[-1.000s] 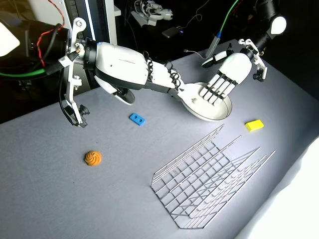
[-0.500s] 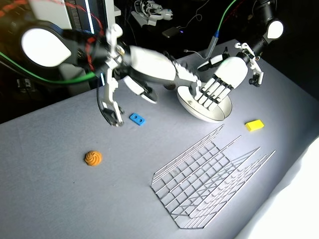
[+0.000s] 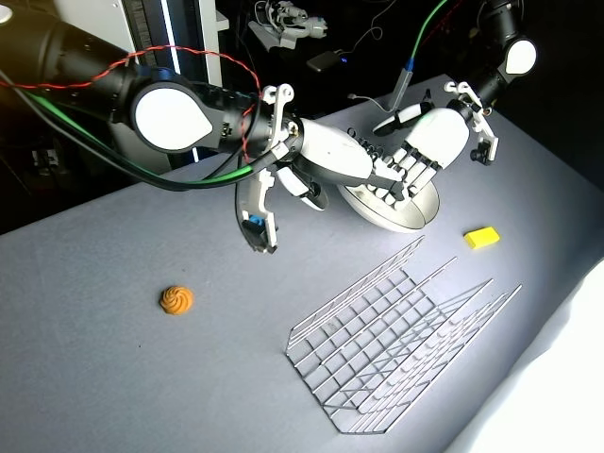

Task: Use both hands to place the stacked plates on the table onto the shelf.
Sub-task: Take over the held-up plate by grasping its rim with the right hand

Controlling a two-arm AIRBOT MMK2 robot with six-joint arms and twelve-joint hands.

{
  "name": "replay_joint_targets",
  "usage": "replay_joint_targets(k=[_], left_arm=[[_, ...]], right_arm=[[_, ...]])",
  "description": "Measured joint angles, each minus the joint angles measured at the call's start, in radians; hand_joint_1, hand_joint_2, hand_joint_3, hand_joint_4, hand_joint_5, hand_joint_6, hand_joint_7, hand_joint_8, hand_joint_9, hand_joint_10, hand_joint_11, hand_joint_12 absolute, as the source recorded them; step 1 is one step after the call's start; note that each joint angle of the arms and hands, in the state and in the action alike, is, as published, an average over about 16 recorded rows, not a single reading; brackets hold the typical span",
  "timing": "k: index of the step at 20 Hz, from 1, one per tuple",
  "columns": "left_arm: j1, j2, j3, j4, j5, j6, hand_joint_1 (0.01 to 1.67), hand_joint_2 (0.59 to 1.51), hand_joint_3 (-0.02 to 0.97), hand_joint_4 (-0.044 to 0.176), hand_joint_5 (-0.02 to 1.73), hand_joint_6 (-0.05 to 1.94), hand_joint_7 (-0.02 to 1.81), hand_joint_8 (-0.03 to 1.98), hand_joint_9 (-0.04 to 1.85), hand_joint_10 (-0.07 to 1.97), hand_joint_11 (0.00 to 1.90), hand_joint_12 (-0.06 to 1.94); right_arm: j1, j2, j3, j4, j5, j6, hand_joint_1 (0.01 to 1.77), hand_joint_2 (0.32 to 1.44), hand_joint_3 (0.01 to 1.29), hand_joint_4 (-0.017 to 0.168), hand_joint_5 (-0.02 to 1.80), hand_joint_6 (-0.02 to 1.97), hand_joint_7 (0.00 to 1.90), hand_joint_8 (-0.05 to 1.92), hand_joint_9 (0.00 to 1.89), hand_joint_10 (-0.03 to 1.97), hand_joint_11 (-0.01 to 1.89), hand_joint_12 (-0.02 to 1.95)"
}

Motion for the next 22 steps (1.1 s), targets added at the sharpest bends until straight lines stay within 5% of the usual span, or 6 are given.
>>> replay_joint_targets(k=[4,14,22], left_arm=[[0.001,-0.001,0.001,-0.001,0.0,-0.001,0.02,1.046,0.023,-0.004,0.01,-0.01,-0.01,-0.02,0.01,0.01,0.02,0.0],[0.001,-0.004,0.005,-0.002,-0.001,-0.001,0.02,1.056,0.022,-0.004,0.01,-0.01,-0.01,-0.02,0.01,0.0,0.02,0.0],[-0.001,-0.005,0.008,-0.002,-0.002,-0.004,0.02,1.061,0.022,-0.006,0.0,-0.01,-0.01,-0.02,0.01,0.01,0.02,0.0]], right_arm=[[0.0,-0.059,0.035,0.001,-0.024,-0.01,1.24,1.14,0.02,0.003,0.13,0.03,0.13,0.02,0.15,0.01,0.01,0.57],[-0.002,-0.191,0.143,0.002,-0.052,-0.022,1.18,1.12,0.02,0.003,0.31,0.03,0.31,0.02,0.33,0.04,0.04,1.03],[0.0,-0.247,0.192,-0.002,-0.028,-0.028,1.1,1.05,0.02,-0.002,0.62,0.07,0.65,0.06,0.69,0.08,0.35,1.24]])
